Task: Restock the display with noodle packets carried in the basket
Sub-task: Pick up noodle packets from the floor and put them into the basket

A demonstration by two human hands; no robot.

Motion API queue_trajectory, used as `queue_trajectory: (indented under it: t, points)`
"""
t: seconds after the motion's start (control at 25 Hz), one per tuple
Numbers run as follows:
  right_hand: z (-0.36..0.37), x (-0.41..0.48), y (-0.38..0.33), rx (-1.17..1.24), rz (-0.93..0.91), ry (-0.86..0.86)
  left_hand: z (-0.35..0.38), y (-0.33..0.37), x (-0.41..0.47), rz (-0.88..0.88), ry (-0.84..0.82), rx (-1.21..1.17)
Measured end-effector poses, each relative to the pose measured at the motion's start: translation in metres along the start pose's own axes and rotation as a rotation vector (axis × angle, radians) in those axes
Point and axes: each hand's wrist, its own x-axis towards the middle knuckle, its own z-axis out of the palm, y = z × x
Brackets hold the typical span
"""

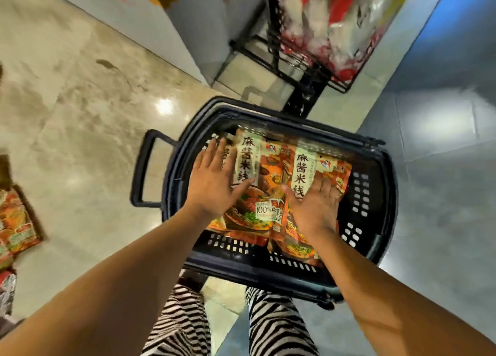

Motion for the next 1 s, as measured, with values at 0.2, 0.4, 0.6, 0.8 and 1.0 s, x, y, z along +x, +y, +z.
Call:
queue_trajectory:
  t: [0.2,0.4,0.6,0.8,1.0]
  points:
    - [-0.016,-0.039,-0.112,0.055,-0.202,0.031,-0.010,-0.090,-0.057,-0.194,0.142,-0.096]
    - [0.023,-0.099,-0.255,0.133,-0.407,0.114,0.013,-0.224,-0.117,-0.347,0.132,-0.137]
    - [0.102,-0.158,-0.403,0.095,-0.572,0.068,0.041,-0.379,-0.188,-0.531,0.089,-0.182]
    - [0.168,-0.218,-0.504,-0.104,-0.574,-0.104,0.056,-0.517,-0.284,-0.715,0.033,-0.227]
    - [0.202,-0.261,-0.571,-0.272,-0.655,-0.169,0.083,-0.597,-0.366,-0.993,0.006,-0.363]
